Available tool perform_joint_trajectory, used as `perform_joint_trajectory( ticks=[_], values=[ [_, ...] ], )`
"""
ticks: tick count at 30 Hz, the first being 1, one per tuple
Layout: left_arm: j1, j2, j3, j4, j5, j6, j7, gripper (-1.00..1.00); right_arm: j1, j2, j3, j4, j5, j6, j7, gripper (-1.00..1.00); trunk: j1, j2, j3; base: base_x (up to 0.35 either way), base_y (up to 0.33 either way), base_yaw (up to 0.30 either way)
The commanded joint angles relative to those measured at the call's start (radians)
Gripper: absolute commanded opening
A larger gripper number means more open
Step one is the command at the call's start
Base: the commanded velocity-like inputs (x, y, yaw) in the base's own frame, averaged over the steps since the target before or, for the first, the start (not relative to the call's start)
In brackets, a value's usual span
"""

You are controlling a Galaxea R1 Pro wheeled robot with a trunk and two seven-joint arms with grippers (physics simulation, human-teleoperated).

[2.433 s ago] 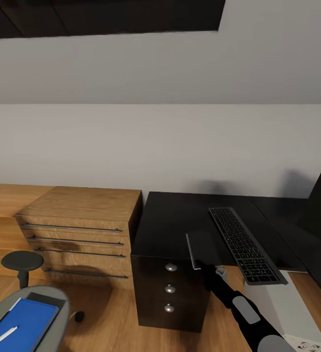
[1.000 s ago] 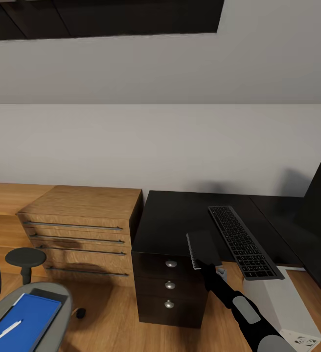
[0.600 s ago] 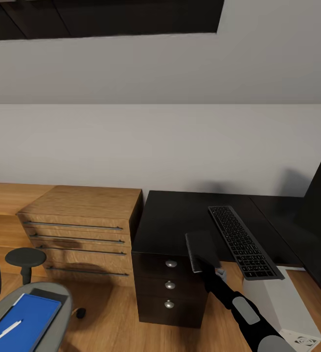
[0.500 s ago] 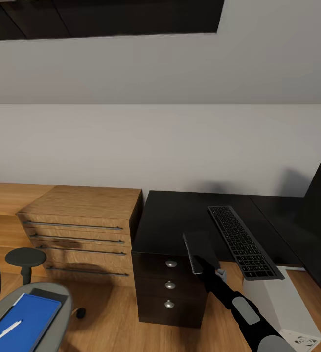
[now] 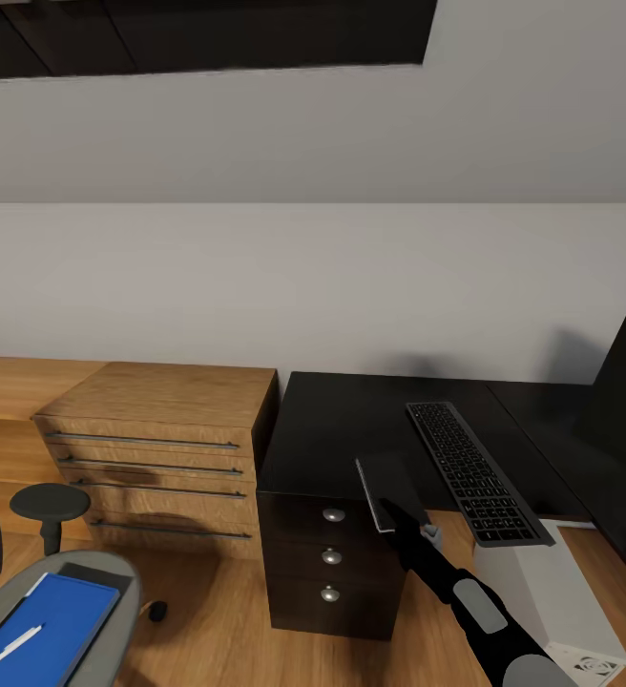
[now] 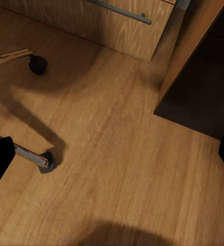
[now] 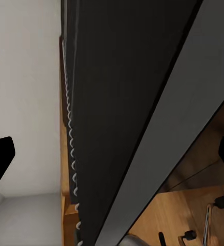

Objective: In the bedroom, organize the workspace by keeping the computer under the desk, ensuring the monitor is on the desk, placing the keyboard on the desk next to the monitor, placing the mouse on the desk next to the keyboard, moving the folder from the swivel chair onto the desk next to the mouse, stacking the notebook on top of the folder with the pen on top of the notebook, and positioning the swivel chair next to the desk.

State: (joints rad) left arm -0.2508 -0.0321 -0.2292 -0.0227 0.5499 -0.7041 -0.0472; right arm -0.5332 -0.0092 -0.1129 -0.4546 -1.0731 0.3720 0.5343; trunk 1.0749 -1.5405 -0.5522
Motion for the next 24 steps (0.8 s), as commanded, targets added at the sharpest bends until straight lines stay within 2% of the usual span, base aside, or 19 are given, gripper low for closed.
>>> perform_joint_trajectory(
  ticks=[1,24],
  values=[
    [-0.001,0.0,-0.006,0.001,0.01,-0.003,-0.005,1.0,-0.001,0.0,-0.004,0.0,-0.007,0.009,0.001,1.0,0.0,-0.001,-0.001,0.0,0.0,0.0],
    [-0.001,0.001,-0.005,0.001,0.011,-0.003,-0.004,1.0,-0.001,0.0,-0.004,0.0,-0.006,0.008,0.002,1.0,0.0,-0.001,-0.001,0.0,0.0,0.0]
  ],
)
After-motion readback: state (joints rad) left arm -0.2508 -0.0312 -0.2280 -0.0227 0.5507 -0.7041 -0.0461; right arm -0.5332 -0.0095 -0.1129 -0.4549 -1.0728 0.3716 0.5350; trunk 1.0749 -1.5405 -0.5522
